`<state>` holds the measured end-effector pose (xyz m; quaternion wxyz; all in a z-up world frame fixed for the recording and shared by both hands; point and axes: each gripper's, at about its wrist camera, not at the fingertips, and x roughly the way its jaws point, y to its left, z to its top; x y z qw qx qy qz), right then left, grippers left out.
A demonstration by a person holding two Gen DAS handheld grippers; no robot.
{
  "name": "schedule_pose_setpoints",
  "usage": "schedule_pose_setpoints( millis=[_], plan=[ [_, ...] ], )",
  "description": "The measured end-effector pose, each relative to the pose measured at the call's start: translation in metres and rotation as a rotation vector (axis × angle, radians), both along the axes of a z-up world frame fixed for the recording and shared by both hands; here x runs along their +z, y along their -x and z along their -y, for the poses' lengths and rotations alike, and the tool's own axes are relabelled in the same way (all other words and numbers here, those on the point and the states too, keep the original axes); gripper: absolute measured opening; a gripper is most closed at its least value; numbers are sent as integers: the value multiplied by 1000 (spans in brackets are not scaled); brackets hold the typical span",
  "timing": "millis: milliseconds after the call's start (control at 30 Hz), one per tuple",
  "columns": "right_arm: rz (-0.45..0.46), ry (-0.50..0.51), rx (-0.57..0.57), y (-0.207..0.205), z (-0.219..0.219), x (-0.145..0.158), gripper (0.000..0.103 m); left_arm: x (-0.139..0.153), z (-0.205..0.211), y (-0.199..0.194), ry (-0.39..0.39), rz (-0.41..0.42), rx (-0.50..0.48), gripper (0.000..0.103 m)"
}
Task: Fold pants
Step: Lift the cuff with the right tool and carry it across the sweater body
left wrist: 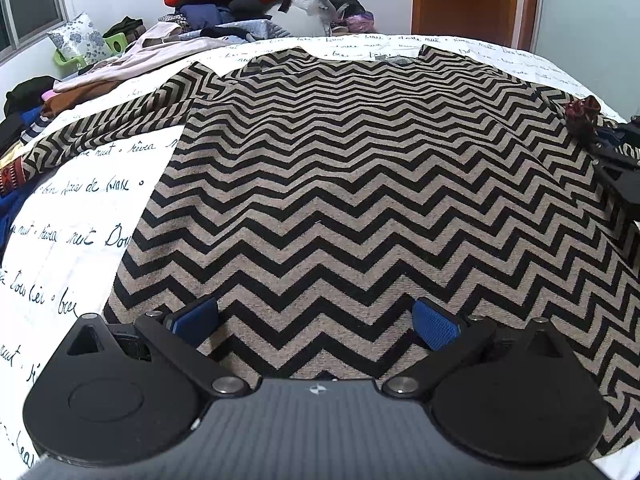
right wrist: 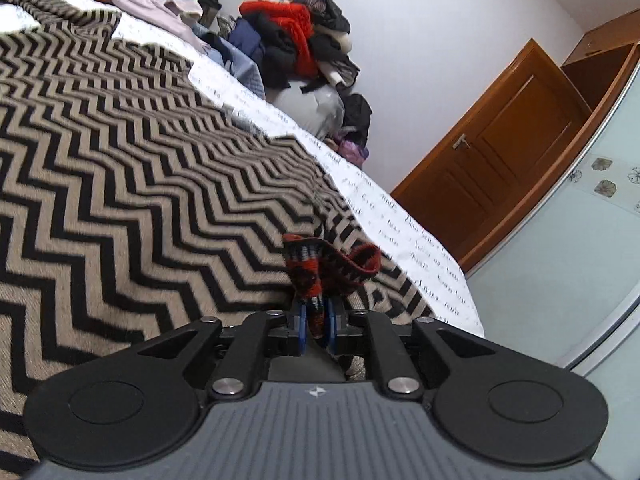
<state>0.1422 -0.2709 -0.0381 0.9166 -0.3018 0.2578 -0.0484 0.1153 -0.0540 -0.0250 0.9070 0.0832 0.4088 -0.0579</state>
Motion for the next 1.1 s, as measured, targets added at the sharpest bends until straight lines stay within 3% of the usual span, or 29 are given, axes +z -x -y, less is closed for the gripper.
schedule_pose_setpoints(
  millis=[67,167,200,367,633,733,900,1033,1100],
  plan=[
    [6,0,-17,2,-2,-2,21,0,-1,-2,3,-1,2,103],
    [40,27,-28,1,-2,-2,61,-1,0,-4,10,-7,5,103],
    [64,34,-4,2,-4,0,63,-1,1,-4,10,-7,4,103],
    [45,-8,123,-1,-14,6,62,-3,6,-3,0,-8,-8,103],
    [66,-250,-13,1,15,18,61,-4,2,-4,14,-16,3,103],
    [114,-317,-55,3,18,29,61,-4,4,-3,6,-14,-4,103],
    [154,-326,-104,3,14,40,59,-3,3,-1,3,-13,-9,103],
    [119,-153,-182,-2,8,29,59,-4,2,-2,12,-20,-5,103],
    [109,-131,-209,-1,10,27,59,-4,2,-2,7,-17,-8,103]
  ],
)
